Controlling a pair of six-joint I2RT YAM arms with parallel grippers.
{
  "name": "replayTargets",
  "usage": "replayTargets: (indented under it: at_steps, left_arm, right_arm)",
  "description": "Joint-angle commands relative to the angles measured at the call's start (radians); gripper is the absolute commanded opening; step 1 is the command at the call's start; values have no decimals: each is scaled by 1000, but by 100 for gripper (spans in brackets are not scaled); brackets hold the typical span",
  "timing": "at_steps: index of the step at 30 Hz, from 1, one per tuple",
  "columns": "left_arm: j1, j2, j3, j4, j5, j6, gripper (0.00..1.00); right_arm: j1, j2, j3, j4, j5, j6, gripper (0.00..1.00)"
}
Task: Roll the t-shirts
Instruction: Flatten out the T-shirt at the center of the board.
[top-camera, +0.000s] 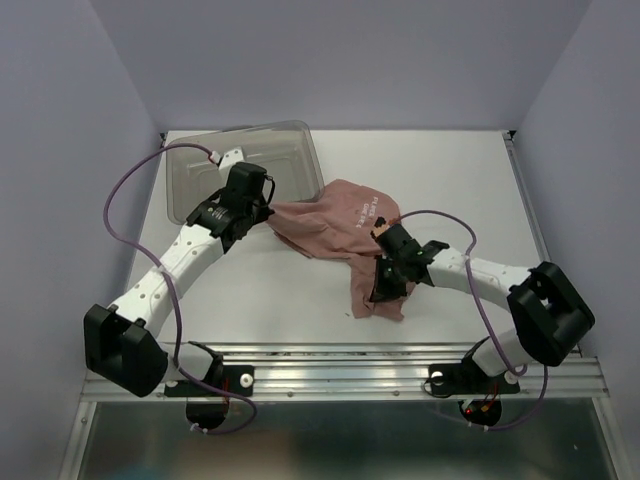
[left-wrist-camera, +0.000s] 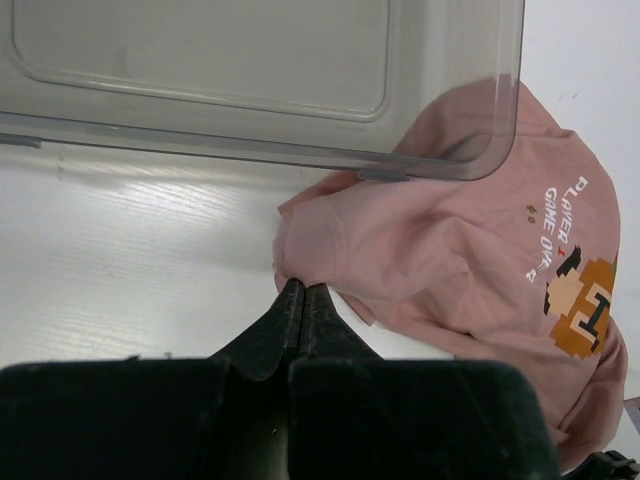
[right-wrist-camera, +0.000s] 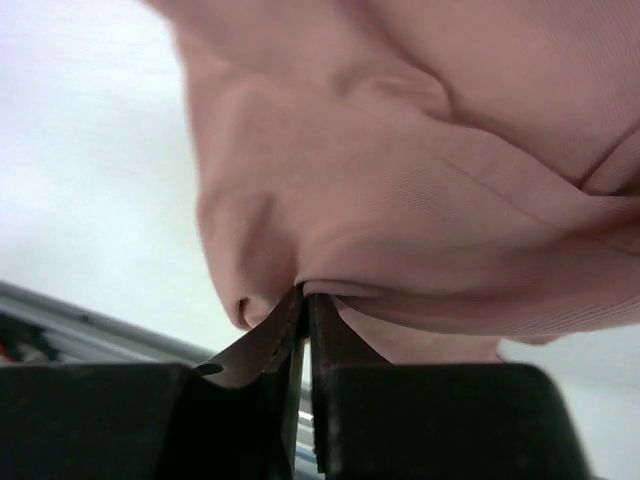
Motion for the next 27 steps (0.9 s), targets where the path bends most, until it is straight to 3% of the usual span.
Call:
replayTargets:
  at_steps: [1, 2, 3, 6, 8, 14, 17, 20, 22, 23, 24, 27]
  left_arm:
    - [7, -44, -9, -10, -86, 10, 0]
    - [7, -44, -9, -13, -84, 9, 0]
    - [5, -45, -17, -10, -75, 10, 0]
    - [5, -50, -28, -1, -66, 4, 0]
    - [5, -54, -31, 2, -78, 3, 0]
    - [7, -65, -22, 19, -95, 23, 0]
    - [7, -57, -16, 16, -92, 23, 0]
    - [7, -57, -20, 25, -81, 23, 0]
    - [8, -53, -22, 30, -75, 21, 0]
    - [8, -51, -22, 32, -74, 21, 0]
    - [8, -50, -20, 32, -71, 21, 0]
    - [7, -48, -5, 36, -38, 24, 0]
  right_arm:
    - [29, -57, 107, -61, 170, -1, 14]
    - [29, -89, 110, -75, 212, 6, 21]
    - [29, -156, 105, -98, 252, 28, 33]
    - [29, -265, 62, -141, 361, 86, 51]
    - [29, -299, 26, -161, 378, 121, 51]
    - [29, -330, -122, -162, 217, 195, 53]
    - [29, -348, -163, -164, 176, 188, 64]
    - [29, -354, -198, -141, 160, 181, 65]
    - [29, -332, -205, -101, 163, 186, 60]
    - [29, -316, -211, -84, 169, 189, 49]
    - [29, -284, -212, -70, 178, 188, 25]
    - [29, -246, -185, -88, 234, 172, 1]
